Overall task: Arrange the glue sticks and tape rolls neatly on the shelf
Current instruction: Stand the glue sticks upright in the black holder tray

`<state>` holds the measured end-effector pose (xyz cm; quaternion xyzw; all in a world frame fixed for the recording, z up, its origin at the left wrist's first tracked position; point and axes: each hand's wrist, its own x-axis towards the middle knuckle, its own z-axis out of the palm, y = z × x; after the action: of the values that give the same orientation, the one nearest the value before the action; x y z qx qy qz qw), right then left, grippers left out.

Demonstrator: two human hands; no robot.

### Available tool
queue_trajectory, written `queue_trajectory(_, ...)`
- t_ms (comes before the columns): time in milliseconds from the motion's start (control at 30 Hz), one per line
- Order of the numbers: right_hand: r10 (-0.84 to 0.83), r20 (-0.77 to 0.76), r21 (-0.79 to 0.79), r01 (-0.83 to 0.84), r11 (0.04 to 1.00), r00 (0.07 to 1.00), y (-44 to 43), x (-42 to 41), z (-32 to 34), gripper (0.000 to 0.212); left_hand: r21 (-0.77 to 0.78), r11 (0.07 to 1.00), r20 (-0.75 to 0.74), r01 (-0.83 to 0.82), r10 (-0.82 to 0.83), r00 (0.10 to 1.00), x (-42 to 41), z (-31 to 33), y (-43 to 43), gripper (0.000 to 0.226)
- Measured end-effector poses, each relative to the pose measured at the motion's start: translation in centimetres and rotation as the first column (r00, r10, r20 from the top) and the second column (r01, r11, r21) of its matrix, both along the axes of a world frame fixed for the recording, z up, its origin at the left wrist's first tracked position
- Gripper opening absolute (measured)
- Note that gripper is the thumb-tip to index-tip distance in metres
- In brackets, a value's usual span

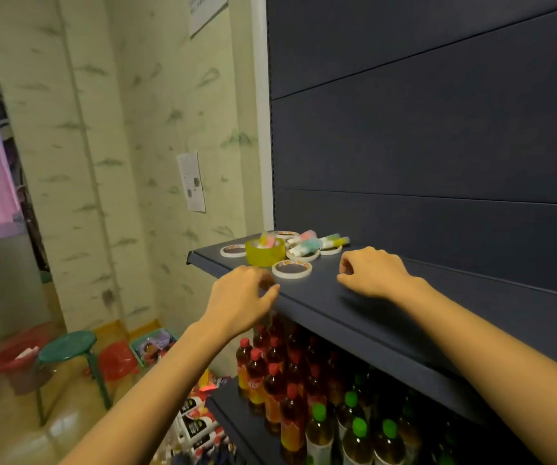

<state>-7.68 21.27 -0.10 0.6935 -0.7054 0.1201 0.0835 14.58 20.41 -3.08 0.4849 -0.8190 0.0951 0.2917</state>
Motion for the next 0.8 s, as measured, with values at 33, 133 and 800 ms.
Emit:
queue_trajectory(33,-0.014,0.0,0.002,0.014,1.0,1.0,-2.1,0.3,0.2,0.018,-0.002,1.0,-0.004,0.0,0.0,1.0,0.4,0.2,-1.9,0.029)
queue_trajectory(133,-0.046,0.008,0.003,0.046,0.999,0.999,-6.9,1.0,0.3,0.018,-0.006,1.0,-0.043,0.005,-0.006,0.999,1.4,0.3,-6.0,0.028)
queue_trajectory(800,-0.172,0.239,0.007,0.175,0.984,0.956,-25.3,8.5,0.7,0.025,0.261,0.932,-0.18,0.251,-0.209,0.961,0.9,0.9,-32.9,0.038)
